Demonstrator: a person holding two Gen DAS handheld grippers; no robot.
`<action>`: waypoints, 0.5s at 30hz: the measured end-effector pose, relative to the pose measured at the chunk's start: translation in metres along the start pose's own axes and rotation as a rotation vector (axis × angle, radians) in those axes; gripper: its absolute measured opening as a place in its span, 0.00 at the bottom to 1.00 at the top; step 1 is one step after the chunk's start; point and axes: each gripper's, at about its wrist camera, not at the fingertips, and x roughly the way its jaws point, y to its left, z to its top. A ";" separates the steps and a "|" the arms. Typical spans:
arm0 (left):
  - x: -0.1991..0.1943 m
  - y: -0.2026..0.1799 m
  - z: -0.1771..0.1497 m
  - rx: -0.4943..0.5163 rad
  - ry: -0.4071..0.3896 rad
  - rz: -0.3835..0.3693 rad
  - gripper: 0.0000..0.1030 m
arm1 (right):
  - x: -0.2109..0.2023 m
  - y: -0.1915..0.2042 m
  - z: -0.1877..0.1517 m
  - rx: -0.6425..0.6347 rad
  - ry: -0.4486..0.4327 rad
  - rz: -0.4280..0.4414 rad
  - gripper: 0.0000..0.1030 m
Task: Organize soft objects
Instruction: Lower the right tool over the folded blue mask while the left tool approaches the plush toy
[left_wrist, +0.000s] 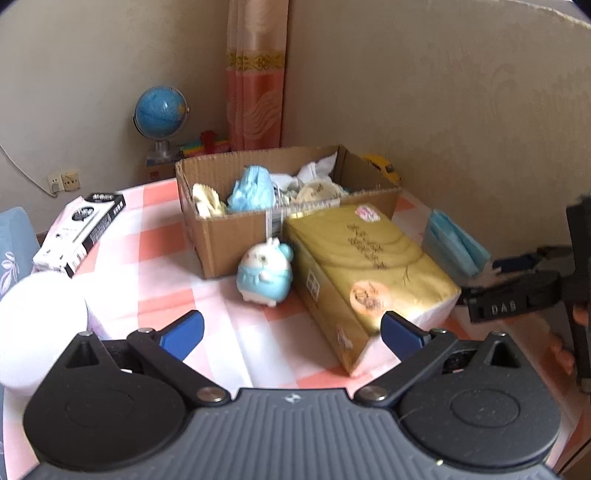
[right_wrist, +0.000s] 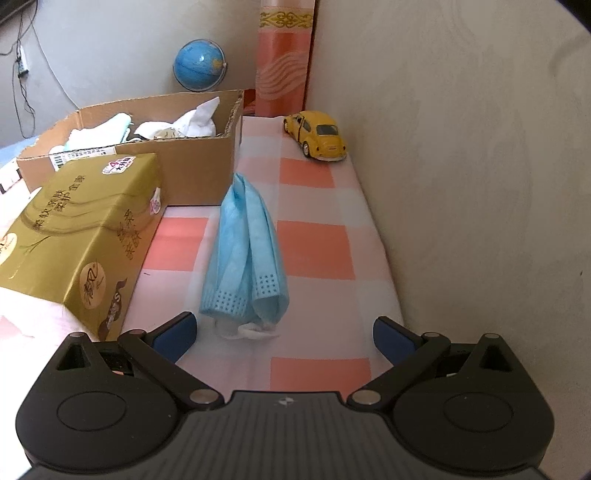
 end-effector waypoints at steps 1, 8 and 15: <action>-0.001 0.000 0.002 0.003 -0.011 0.006 0.98 | 0.000 -0.002 0.000 0.011 0.003 0.012 1.00; -0.002 0.009 0.020 0.056 -0.045 0.030 0.92 | 0.000 -0.001 -0.005 0.014 -0.030 0.015 1.00; 0.023 0.018 0.023 0.016 -0.014 0.036 0.71 | -0.003 -0.001 -0.008 0.018 -0.037 0.011 1.00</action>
